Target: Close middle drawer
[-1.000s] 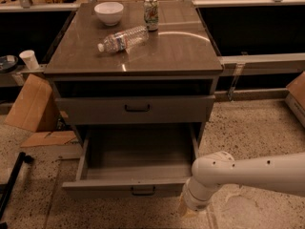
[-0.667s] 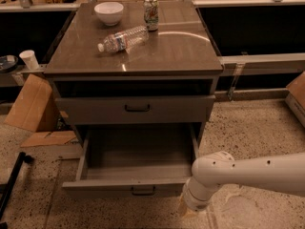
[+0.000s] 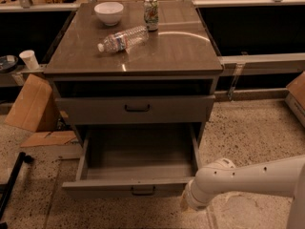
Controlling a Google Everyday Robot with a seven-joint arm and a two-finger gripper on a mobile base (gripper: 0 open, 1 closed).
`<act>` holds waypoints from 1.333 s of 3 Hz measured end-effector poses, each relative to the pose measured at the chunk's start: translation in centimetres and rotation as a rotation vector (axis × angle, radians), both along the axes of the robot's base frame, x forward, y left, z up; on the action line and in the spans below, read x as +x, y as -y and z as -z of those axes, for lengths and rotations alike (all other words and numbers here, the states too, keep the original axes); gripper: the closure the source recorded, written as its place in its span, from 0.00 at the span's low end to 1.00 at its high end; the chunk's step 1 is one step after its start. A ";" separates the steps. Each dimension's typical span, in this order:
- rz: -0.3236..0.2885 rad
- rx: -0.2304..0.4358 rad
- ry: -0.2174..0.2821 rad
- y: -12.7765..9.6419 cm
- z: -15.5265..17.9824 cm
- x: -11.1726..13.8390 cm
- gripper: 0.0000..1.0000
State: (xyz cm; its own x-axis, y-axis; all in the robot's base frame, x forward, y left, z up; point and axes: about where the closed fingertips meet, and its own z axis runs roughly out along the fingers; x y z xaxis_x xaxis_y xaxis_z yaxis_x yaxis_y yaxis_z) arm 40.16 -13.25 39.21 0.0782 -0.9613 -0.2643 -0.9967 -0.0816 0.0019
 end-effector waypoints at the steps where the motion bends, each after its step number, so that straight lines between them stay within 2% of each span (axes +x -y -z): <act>1: 0.029 0.031 0.083 0.9 1.5 2.1 1.00; 2: 0.046 0.068 0.131 1.2 2.6 4.0 1.00; 3: 0.044 0.069 0.135 1.2 2.6 4.3 0.81; 4: 0.044 0.069 0.135 1.2 2.6 4.3 0.58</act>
Offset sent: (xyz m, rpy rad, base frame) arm 0.0752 -0.0181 -0.0364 0.1270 -0.2017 -0.0613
